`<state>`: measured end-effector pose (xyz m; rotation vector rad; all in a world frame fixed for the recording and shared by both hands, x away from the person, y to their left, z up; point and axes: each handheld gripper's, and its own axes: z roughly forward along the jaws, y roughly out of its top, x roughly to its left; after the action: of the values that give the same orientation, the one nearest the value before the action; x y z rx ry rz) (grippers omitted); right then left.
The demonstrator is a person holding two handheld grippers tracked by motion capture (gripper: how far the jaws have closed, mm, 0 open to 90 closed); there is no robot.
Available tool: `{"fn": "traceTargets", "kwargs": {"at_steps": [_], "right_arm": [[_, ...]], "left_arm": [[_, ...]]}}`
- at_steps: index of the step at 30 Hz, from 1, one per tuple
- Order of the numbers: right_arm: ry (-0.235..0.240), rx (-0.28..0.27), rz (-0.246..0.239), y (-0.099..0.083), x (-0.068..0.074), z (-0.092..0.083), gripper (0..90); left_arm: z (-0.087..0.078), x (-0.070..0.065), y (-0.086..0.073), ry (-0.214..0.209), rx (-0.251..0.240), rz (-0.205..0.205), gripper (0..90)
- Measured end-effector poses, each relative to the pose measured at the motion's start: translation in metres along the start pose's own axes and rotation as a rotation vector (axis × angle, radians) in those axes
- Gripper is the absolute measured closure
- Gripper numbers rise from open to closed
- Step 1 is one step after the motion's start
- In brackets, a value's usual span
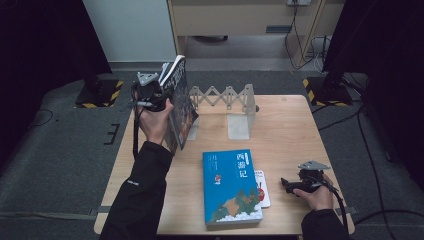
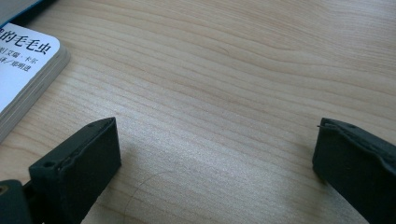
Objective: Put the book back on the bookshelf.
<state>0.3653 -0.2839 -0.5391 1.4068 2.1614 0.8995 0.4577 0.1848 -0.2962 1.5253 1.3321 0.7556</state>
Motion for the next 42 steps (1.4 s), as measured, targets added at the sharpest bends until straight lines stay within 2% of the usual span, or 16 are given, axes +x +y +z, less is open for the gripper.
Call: {"fn": "traceTargets", "kwargs": {"at_steps": [13,18,20,23,28,32,34,35,37,42], "right_arm": [[-0.001,-0.001,0.0,0.0,0.0,0.0,0.9],[-0.002,-0.001,0.002,0.0,0.0,0.0,0.9],[-0.002,0.0,0.002,0.0,0.0,0.0,0.9],[-0.001,0.001,0.004,0.0,0.0,0.0,0.9],[-0.001,0.0,0.003,0.0,0.0,0.0,0.9],[-0.001,0.001,0.004,0.0,0.0,0.0,0.9],[0.0,0.001,0.004,0.0,0.0,0.0,0.9],[0.0,0.001,0.004,0.0,0.0,0.0,0.9],[-0.002,0.0,0.002,0.0,0.0,0.0,0.9],[0.0,0.001,0.004,0.0,0.0,0.0,0.9]], "left_arm": [[0.009,-0.002,-0.016,0.034,0.006,0.017,81.9],[0.014,0.0,-0.024,0.038,0.024,0.015,81.9],[0.017,0.001,-0.03,0.043,0.042,0.026,81.8],[0.016,0.002,-0.034,0.041,0.031,0.023,81.8],[0.014,0.005,-0.035,0.026,0.047,0.016,81.4],[0.012,0.009,-0.04,0.033,0.127,0.033,80.7],[0.011,0.011,-0.041,0.02,0.137,0.021,80.5],[0.009,0.016,-0.043,-0.014,0.148,-0.011,80.1],[0.008,0.018,-0.043,-0.025,0.161,-0.019,79.9],[0.003,0.021,-0.045,-0.026,0.199,0.024,79.6]]}}
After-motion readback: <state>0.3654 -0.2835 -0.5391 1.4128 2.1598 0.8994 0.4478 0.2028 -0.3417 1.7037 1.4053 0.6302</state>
